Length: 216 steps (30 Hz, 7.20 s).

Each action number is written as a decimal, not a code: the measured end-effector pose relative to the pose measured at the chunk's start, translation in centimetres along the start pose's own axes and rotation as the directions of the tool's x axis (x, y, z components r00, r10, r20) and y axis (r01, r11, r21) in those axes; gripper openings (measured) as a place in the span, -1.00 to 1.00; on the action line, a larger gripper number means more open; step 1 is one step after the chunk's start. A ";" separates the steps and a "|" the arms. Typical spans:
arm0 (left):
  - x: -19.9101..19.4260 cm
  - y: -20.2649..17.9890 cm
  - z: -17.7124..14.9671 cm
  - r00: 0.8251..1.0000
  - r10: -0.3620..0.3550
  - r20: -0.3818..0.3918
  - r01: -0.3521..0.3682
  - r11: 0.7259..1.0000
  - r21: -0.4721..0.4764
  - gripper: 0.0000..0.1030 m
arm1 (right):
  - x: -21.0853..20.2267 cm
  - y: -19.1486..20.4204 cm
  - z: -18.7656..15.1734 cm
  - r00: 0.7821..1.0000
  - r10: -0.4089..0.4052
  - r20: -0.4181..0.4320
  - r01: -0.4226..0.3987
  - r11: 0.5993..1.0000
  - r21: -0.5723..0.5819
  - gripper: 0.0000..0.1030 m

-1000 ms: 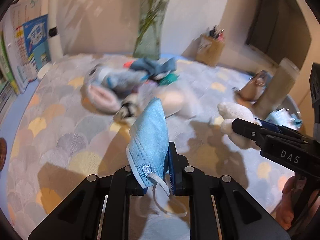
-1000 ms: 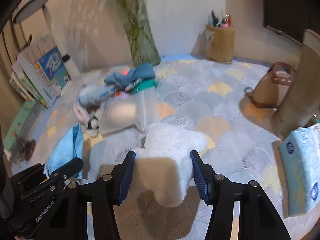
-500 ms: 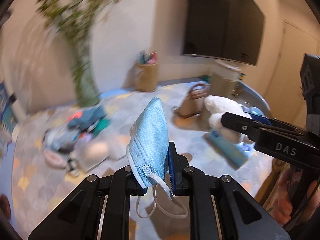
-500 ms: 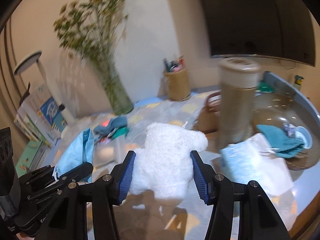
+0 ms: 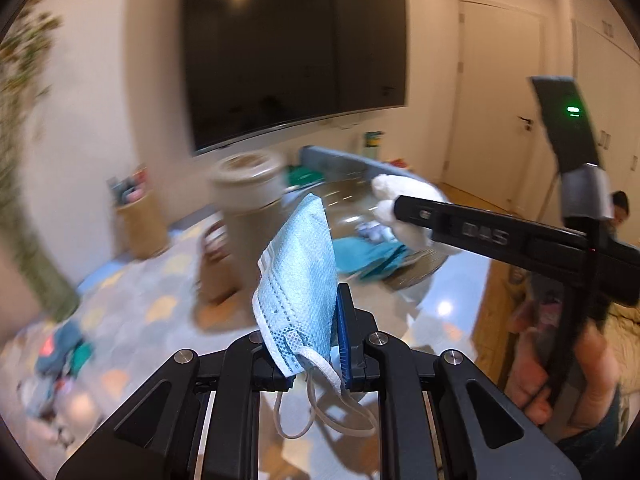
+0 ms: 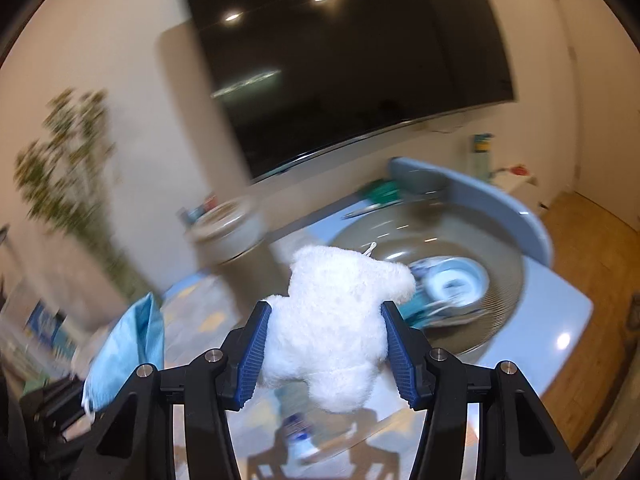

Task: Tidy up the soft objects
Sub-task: 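Carry the mask and white teddy toward the glass bowl with both grippers, then drop the mask and teddy into the glass bowl, opening both grippers, then return both grippers to the bed over the remaining items, then grasp the beige slipper with the left gripper while the right grasps the OSTREE bag, then lift the slipper with the left gripper while the right regrasps the OSTREE bag, then carry the slipper and OSTREE bag over the glass bowl with both grippers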

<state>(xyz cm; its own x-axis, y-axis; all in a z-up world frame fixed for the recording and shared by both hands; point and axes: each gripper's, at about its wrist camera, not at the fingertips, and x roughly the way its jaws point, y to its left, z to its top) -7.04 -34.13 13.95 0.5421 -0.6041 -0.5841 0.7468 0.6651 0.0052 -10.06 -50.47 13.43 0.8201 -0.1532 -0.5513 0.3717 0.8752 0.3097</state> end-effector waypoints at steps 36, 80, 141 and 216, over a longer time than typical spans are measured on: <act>-2.3 2.7 1.9 1.000 -0.003 0.026 0.004 0.999 -0.044 0.29 | -0.7 -1.4 4.4 0.999 0.037 -0.030 -0.036 0.999 0.031 0.78; -9.7 33.4 -22.2 0.935 0.247 -0.254 -0.354 0.653 -0.669 0.27 | 14.0 34.6 -18.5 0.861 0.097 -0.500 -0.495 0.386 -0.779 0.79; -6.7 24.2 -21.2 0.969 0.204 -0.139 -0.246 0.848 -0.469 -0.55 | 10.5 21.7 -15.4 0.805 0.149 -0.574 -0.450 0.784 -0.428 0.65; 4.6 0.7 4.1 0.981 -0.196 -0.007 0.195 0.980 -0.044 -0.55 | 3.7 -2.6 5.3 0.992 0.018 -0.128 -0.027 0.997 -0.067 -0.28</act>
<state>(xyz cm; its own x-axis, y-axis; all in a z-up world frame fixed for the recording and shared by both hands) -2.43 -38.24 14.57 0.3829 -0.7194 -0.5795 0.8205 0.5531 -0.1446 -5.65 -55.76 14.67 0.7645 -0.0775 -0.6399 0.3196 0.9077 0.2720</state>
